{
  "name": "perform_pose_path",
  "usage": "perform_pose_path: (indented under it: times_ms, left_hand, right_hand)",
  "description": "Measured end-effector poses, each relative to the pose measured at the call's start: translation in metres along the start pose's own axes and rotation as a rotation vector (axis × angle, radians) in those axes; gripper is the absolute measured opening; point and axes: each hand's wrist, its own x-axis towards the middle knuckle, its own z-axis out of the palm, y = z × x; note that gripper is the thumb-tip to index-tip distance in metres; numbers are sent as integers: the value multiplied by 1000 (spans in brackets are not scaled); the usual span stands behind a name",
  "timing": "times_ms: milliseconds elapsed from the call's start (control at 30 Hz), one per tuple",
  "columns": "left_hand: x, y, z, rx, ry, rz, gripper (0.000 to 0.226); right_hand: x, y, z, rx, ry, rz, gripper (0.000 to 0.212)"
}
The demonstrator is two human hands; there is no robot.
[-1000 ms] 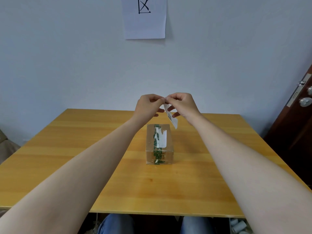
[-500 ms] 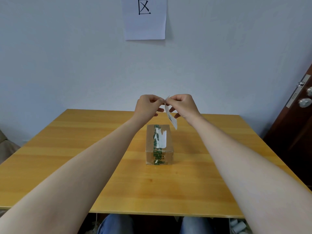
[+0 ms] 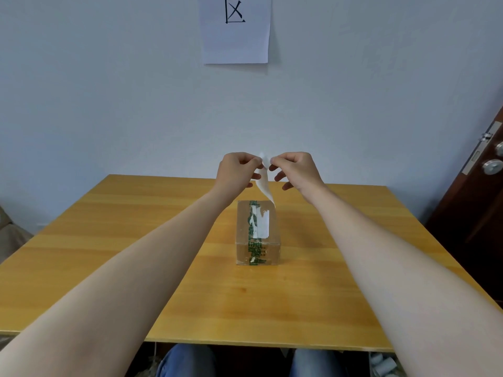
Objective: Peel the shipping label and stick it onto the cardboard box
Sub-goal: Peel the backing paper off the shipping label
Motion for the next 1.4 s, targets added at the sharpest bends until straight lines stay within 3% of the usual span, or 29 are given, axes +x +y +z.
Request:
perform_pose_path:
  times_ms: [1400]
  left_hand:
    - [6, 2, 7, -133, 51, -140, 18]
  right_hand:
    - [-2, 7, -19, 140, 171, -1, 18]
